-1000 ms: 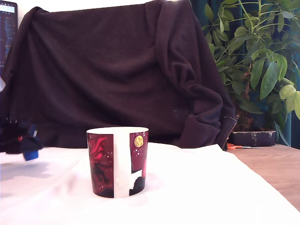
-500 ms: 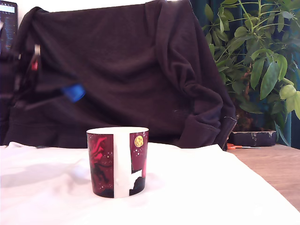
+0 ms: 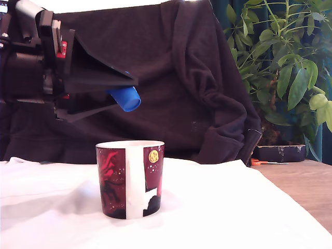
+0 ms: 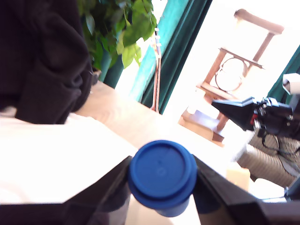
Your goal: Pick the blue coffee capsule and place it inside the red coffee cup
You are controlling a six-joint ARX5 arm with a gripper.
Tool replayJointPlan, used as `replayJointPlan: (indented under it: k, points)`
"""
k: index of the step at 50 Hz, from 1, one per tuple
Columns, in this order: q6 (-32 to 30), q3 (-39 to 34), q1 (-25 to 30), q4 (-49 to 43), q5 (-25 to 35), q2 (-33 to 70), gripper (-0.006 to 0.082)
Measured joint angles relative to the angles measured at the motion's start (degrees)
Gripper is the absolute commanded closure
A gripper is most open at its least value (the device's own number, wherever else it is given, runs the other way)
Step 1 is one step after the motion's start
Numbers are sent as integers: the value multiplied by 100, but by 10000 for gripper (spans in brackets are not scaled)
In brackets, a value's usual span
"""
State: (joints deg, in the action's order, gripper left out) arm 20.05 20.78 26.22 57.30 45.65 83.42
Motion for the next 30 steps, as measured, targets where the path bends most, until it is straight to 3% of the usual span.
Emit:
replayJointPlan:
  k: [4,11,14,30]
  points:
    - [-177,0,0,-136,31,0,531]
    - [-595,0,0,-358,33,0,207]
    - [-721,0,0,-428,33,0,130]
    - [-914,0,0,-647,35,0,125]
